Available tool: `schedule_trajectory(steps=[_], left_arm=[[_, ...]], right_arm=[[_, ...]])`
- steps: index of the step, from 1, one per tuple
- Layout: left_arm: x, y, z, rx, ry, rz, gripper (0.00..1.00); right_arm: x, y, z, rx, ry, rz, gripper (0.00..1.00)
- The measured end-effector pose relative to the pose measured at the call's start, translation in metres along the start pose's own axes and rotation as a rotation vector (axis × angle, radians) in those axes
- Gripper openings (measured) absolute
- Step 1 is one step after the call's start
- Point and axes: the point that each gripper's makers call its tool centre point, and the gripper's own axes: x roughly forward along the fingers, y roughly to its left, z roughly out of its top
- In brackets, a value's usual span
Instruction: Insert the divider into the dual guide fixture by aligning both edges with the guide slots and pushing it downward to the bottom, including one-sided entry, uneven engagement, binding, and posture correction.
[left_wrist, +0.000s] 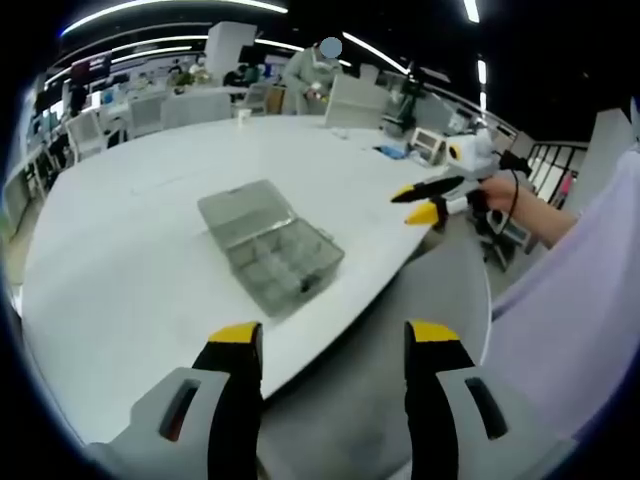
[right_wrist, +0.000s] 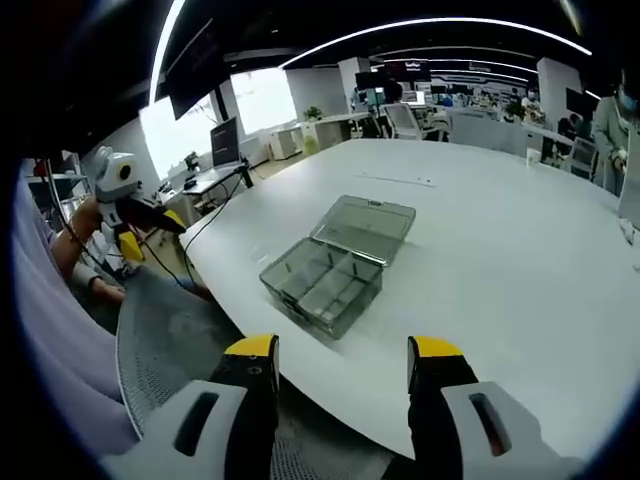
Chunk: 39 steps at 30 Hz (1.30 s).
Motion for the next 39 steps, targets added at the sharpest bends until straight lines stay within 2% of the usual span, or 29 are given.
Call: schedule_trajectory(steps=[7, 15, 22, 32, 39], left_arm=[[0.0, -0.003, 0.0, -0.009, -0.004, -0.007, 0.55], [-0.006, -0.003, 0.0, -0.009, -0.014, 0.0, 0.55], [-0.011, 0.0, -0.006, -0.018, -0.007, 0.016, 0.55], [-0.015, 0.001, -0.005, -0.025, -0.019, 0.032, 0.55], [-0.017, -0.001, -0.007, -0.029, -0.023, 0.041, 0.55]], right_arm=[[-0.003, -0.015, -0.004, 0.027, 0.0, -0.033, 0.47], [0.007, -0.027, -0.012, 0.021, 0.042, -0.052, 0.47], [0.012, -0.037, -0.014, 0.033, 0.05, -0.075, 0.47], [0.014, -0.047, -0.013, 0.031, 0.06, -0.101, 0.46], [0.016, -0.067, -0.018, 0.054, 0.072, -0.143, 0.45]])
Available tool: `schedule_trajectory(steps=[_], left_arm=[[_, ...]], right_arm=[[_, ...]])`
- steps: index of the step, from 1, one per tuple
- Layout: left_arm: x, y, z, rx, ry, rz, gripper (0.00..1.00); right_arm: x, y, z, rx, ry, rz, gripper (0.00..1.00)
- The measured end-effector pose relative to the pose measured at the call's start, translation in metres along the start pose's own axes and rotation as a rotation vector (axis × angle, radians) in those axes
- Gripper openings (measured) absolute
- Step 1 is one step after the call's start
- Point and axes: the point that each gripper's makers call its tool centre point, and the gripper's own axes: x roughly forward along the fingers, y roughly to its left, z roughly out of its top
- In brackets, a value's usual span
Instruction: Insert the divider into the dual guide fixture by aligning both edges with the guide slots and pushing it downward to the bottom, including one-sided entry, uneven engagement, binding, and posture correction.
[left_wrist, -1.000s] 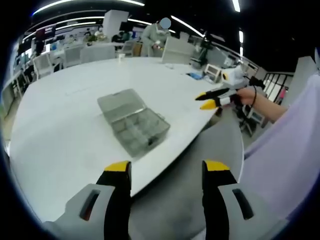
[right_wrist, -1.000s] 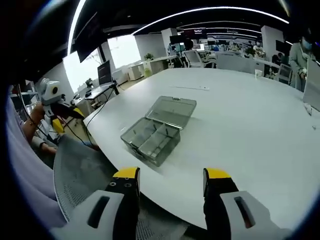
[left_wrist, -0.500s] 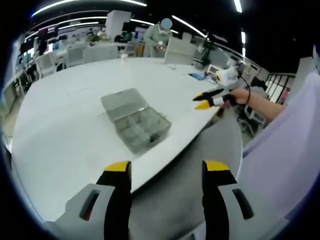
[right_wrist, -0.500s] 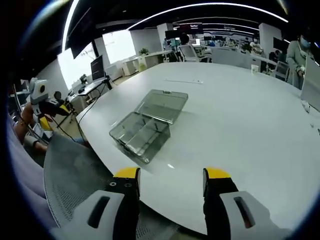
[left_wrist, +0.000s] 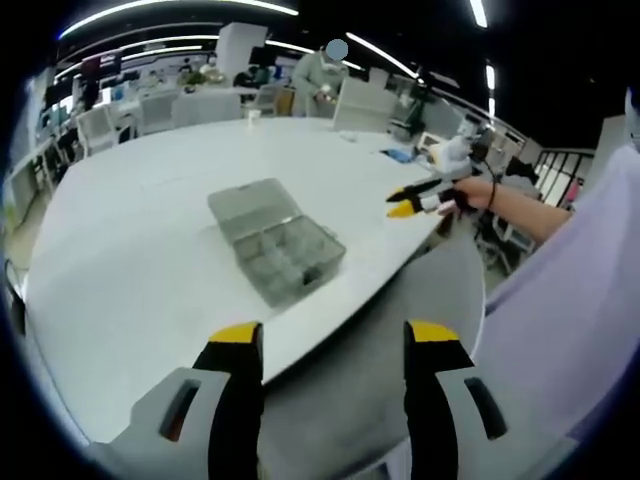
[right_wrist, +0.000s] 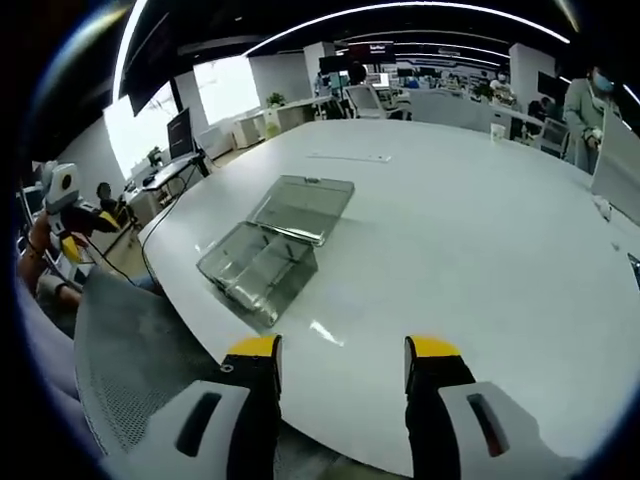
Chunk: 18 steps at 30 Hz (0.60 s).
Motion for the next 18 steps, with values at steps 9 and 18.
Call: schedule_trajectory(steps=[9, 18], left_arm=[[-0.001, -0.001, -0.003, -0.006, 0.0, 0.004, 0.55], [-0.004, 0.0, -0.001, -0.011, -0.009, 0.018, 0.55]], right_arm=[[0.001, -0.016, -0.002, 0.024, 0.015, -0.052, 0.45], [0.01, -0.039, -0.009, 0.064, 0.043, -0.107, 0.45]])
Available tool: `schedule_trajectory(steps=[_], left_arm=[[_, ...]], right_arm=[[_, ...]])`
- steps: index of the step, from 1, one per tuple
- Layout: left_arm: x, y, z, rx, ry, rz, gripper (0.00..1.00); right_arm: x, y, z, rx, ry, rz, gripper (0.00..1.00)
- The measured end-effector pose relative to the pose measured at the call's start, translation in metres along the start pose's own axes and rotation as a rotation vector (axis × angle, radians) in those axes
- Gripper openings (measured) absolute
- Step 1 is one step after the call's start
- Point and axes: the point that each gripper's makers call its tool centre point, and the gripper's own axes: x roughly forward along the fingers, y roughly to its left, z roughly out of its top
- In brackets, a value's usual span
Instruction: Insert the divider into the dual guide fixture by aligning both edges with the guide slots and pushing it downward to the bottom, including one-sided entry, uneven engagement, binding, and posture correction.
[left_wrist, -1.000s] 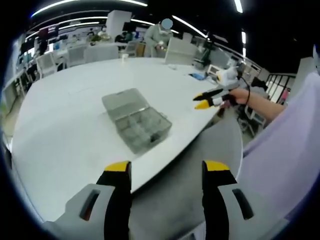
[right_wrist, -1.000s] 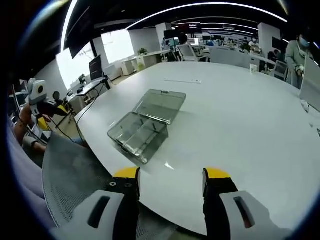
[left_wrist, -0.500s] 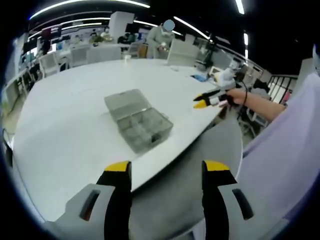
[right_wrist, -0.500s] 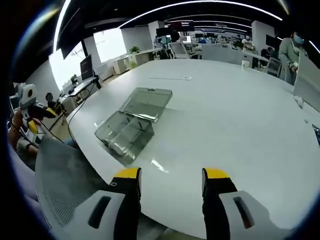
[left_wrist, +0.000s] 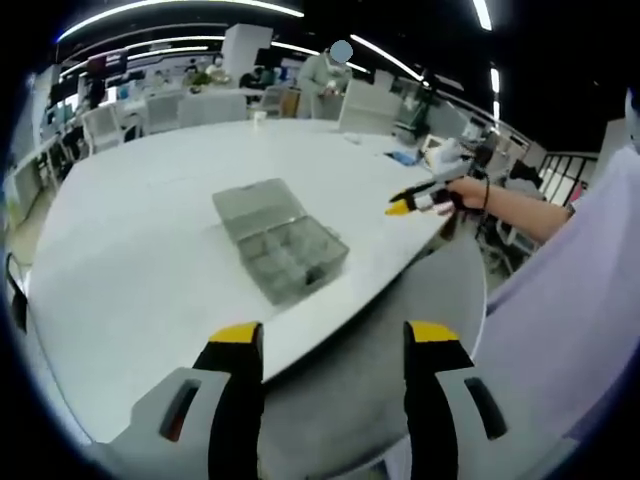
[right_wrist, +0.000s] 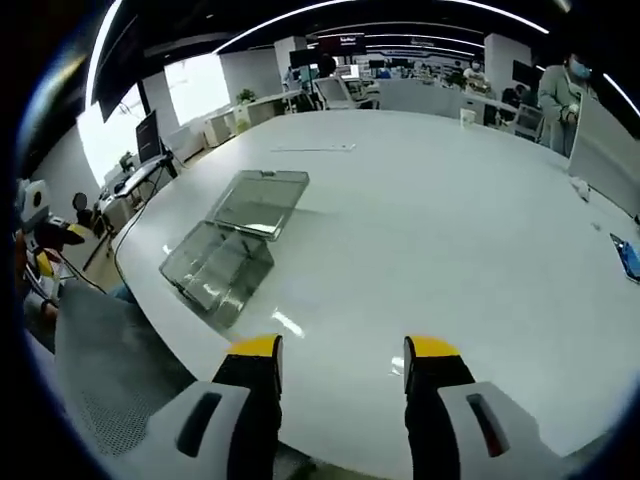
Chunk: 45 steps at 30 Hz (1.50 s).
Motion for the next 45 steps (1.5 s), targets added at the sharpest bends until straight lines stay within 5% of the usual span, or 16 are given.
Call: schedule_trajectory(steps=[23, 45], left_arm=[[-0.003, 0.004, -0.007, -0.047, 0.015, 0.04, 0.55], [-0.004, 0.003, -0.007, -0.061, 0.028, 0.061, 0.54]], right_arm=[[0.032, -0.046, -0.025, 0.158, 0.067, -0.136, 0.47], [0.052, -0.062, -0.045, 0.186, 0.15, -0.211, 0.48]])
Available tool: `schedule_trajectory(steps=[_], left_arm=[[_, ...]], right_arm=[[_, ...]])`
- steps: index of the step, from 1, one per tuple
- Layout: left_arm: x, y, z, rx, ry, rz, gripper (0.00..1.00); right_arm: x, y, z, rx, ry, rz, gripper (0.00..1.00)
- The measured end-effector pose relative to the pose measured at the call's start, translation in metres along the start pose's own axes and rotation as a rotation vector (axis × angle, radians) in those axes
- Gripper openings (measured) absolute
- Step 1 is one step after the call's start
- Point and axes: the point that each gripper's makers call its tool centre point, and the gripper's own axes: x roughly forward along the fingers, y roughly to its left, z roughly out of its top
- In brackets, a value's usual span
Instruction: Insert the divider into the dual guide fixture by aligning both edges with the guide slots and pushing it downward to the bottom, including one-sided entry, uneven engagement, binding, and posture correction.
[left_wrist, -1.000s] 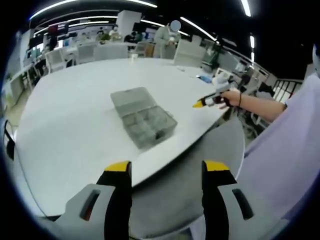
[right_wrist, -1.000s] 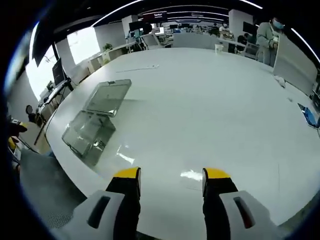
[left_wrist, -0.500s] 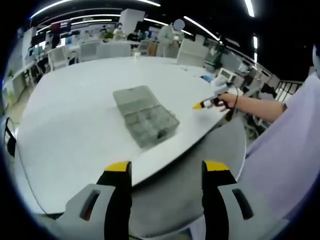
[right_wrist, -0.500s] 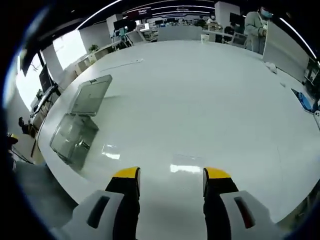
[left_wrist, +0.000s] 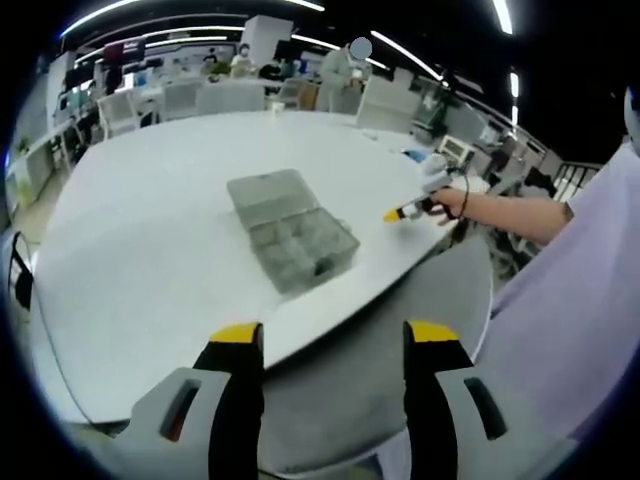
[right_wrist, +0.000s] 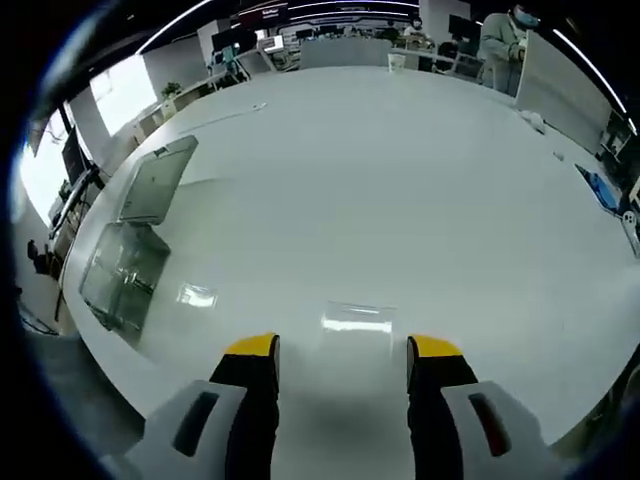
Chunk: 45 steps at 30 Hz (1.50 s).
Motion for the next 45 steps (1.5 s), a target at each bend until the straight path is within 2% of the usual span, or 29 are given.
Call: schedule_trajectory(steps=[14, 22, 40, 45], left_arm=[[0.0033, 0.0018, 0.0012, 0.0, 0.003, 0.001, 0.54], [0.0055, 0.0025, 0.0003, -0.007, -0.001, -0.005, 0.54], [0.0037, 0.0043, -0.0014, -0.01, -0.008, 0.0, 0.54], [0.003, 0.0036, -0.0012, -0.008, -0.006, 0.003, 0.54]], right_arm=[[0.0049, 0.0001, -0.0003, -0.02, 0.061, -0.058, 0.46], [0.005, -0.0007, -0.0012, 0.001, 0.085, -0.066, 0.45], [0.007, 0.0046, 0.0018, -0.014, 0.101, -0.057, 0.28], [0.0082, 0.003, 0.0022, -0.014, 0.1, -0.055, 0.28]])
